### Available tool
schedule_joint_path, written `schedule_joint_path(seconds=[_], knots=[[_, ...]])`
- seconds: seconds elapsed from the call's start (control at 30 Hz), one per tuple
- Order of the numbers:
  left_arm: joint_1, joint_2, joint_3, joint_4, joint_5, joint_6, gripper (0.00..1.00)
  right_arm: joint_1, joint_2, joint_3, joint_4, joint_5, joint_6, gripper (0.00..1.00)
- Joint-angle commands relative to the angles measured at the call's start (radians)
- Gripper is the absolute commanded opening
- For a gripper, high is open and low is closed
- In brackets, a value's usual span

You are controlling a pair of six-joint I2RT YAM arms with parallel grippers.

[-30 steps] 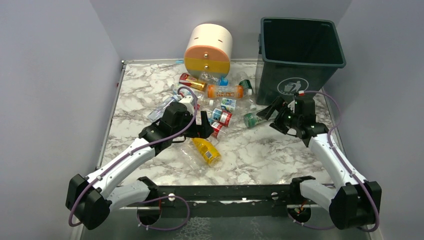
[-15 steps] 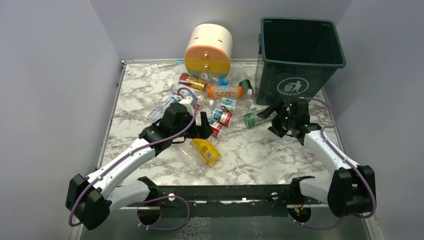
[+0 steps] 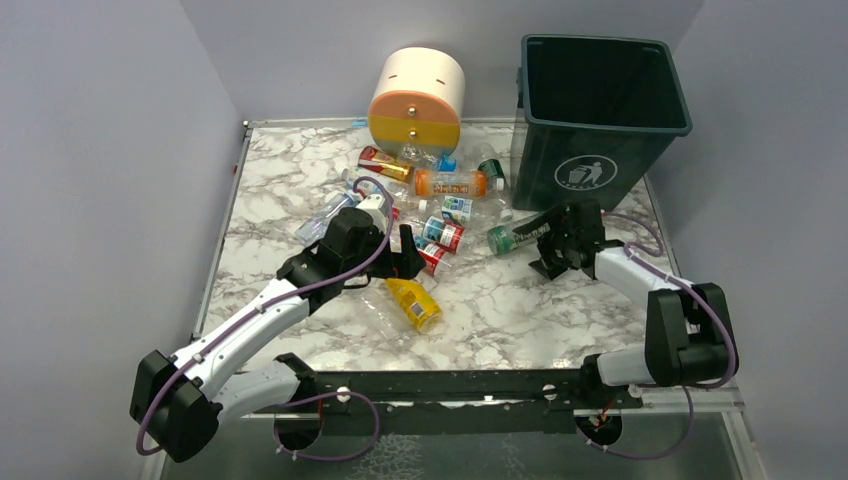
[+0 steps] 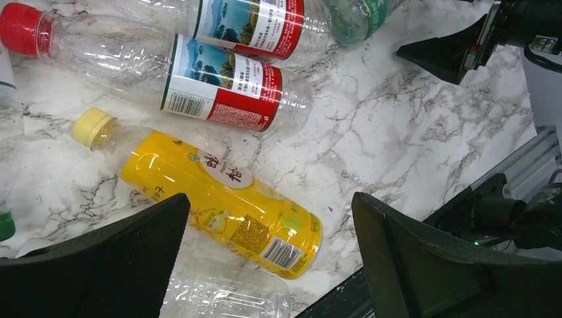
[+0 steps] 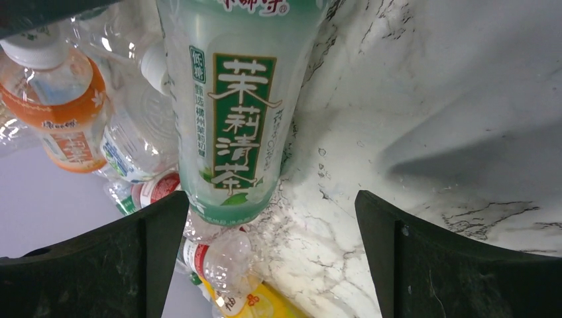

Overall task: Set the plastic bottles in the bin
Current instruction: Pick up the plastic bottle at the center of the board.

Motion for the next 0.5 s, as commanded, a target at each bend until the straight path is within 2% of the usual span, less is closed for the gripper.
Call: schedule_joint_path(seconds=[0.0,0.47], knots=[[-0.005,-0.019,-0.016,0.022,-0.021,-0.008,0.99,0.002,0.025,0.022,0.056,0.069,0.084,1.00],[-0.005,-0.027,-0.020,0.025,-0.020,-0.005,0.99,0.002,0.129,0.033,0.119,0.114,0.168,0.98]])
